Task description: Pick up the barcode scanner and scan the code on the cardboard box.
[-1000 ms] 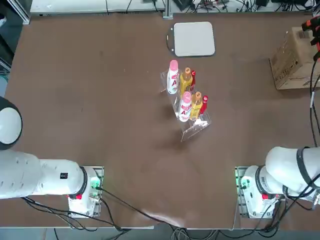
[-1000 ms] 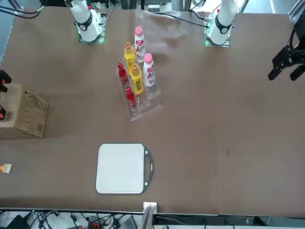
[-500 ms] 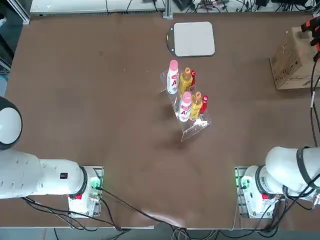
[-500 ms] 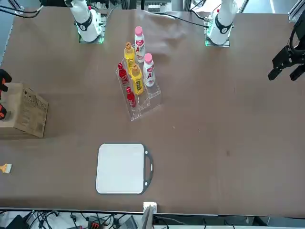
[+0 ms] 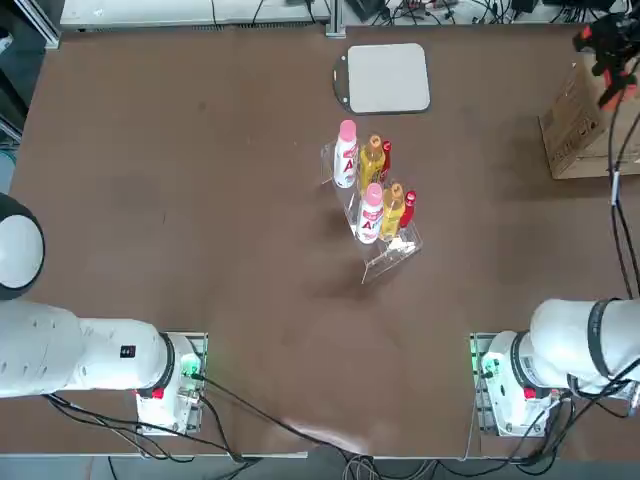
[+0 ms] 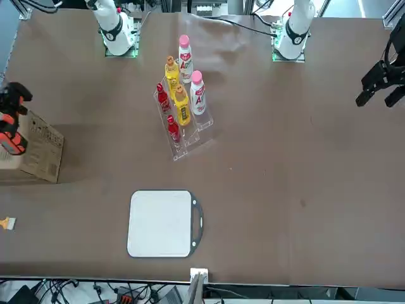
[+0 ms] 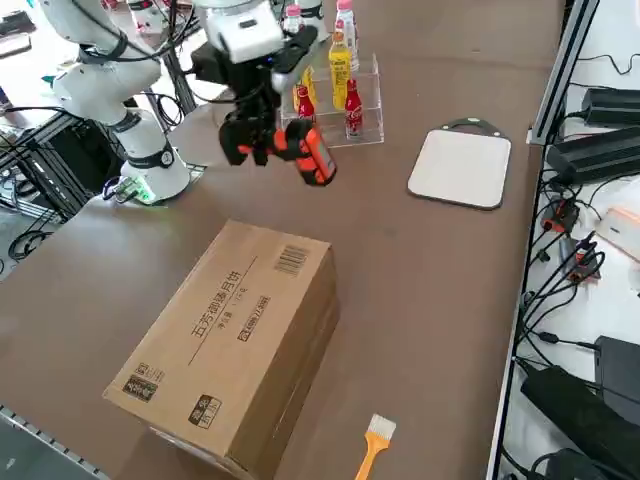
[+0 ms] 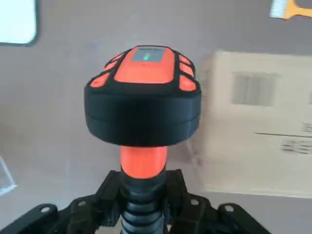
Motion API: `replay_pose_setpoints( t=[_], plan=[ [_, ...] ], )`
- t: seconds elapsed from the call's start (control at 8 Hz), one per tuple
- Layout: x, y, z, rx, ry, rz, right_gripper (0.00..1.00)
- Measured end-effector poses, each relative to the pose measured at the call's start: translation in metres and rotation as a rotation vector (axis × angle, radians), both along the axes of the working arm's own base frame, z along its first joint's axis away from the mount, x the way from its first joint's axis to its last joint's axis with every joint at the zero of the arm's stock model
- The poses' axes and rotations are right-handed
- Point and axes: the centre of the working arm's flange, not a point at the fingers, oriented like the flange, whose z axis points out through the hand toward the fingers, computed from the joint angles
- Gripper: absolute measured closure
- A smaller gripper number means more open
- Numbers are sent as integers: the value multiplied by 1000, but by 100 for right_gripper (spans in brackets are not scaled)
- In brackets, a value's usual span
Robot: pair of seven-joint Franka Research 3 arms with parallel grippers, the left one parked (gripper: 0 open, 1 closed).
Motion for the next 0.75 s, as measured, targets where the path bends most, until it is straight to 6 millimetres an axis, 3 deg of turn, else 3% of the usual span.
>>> replay_pose_setpoints(
  t=[0.25, 0.5, 0.62, 0.75],
  plan=[
    [17, 77, -40, -7, -10, -37, 56],
    [20, 153, -110, -9, -62, -51, 56],
    [13, 176, -154, -6, -77, -48, 56],
    [3, 182, -198, -3, -84, -45, 56]
  ],
)
